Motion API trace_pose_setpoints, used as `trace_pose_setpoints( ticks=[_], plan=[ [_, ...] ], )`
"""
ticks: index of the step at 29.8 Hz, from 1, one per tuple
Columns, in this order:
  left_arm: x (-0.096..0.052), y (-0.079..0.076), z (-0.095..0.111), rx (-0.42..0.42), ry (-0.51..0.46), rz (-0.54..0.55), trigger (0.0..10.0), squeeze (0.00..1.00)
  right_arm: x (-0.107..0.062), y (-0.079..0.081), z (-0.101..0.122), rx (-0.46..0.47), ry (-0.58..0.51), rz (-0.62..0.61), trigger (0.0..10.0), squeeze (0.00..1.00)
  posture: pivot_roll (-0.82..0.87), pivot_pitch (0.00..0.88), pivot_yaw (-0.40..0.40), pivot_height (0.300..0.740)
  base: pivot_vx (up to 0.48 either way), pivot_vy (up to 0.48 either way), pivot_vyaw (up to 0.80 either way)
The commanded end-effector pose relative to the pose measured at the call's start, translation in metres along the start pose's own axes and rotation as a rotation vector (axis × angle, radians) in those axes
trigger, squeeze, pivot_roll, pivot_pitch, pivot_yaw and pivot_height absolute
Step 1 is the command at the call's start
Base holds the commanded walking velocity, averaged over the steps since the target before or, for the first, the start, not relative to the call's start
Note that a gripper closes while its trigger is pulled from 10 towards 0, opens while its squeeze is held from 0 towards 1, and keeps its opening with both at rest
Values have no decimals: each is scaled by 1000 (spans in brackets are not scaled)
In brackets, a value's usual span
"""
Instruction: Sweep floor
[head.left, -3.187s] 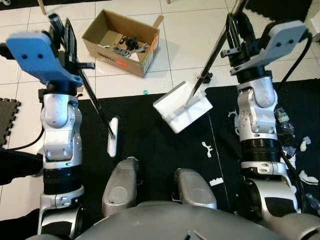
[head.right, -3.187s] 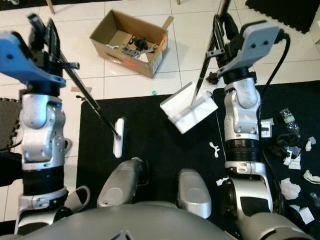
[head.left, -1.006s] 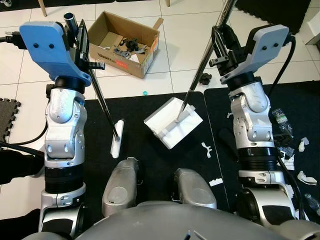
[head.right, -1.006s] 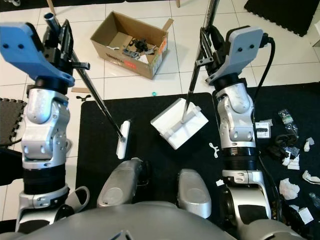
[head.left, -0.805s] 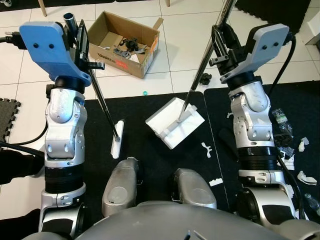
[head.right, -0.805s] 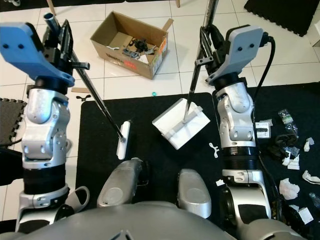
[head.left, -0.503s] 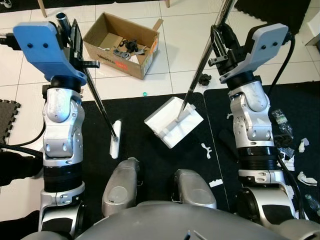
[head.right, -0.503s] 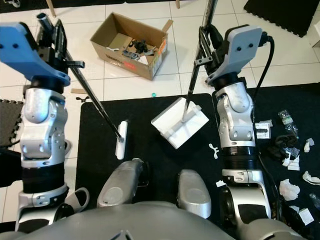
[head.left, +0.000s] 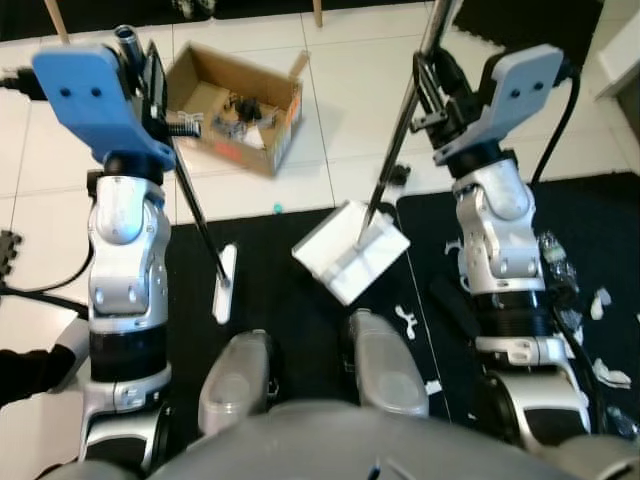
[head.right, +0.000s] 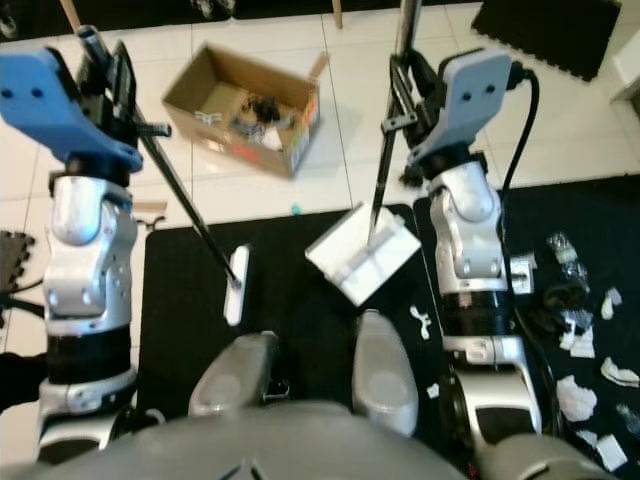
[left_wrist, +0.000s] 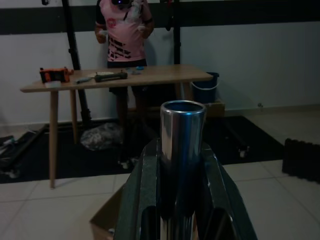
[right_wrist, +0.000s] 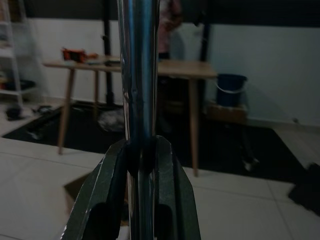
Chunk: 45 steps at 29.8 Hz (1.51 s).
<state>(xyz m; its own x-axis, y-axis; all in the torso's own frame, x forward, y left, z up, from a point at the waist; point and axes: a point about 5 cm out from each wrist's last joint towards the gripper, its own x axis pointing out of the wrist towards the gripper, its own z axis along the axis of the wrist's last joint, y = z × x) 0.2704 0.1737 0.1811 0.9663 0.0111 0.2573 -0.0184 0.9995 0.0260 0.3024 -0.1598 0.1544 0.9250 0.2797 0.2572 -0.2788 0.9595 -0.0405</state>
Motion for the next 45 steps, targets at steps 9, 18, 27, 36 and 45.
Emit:
trace_pose_setpoints(
  ticks=[9,18,27,36,45],
  plan=[
    [-1,2,3,-3,-23,10,10000,0,6,4,10,-5,-52,17,10000,0,48,0,17,740,480,0,0],
    [-1,2,3,-3,-22,11,10000,0,6,4,9,5,-48,13,10000,0,48,0,16,740,480,0,511],
    [-1,2,3,-6,-22,15,10000,0,7,4,10,21,-50,16,10000,0,49,0,15,740,480,0,0],
    [3,7,10,-8,-48,30,10000,0,14,-1,23,-12,-96,23,10000,0,50,0,15,740,480,0,0],
    [4,5,13,-2,-58,22,10000,0,16,0,25,-26,-103,36,10000,0,52,0,14,740,438,0,0]
  ],
)
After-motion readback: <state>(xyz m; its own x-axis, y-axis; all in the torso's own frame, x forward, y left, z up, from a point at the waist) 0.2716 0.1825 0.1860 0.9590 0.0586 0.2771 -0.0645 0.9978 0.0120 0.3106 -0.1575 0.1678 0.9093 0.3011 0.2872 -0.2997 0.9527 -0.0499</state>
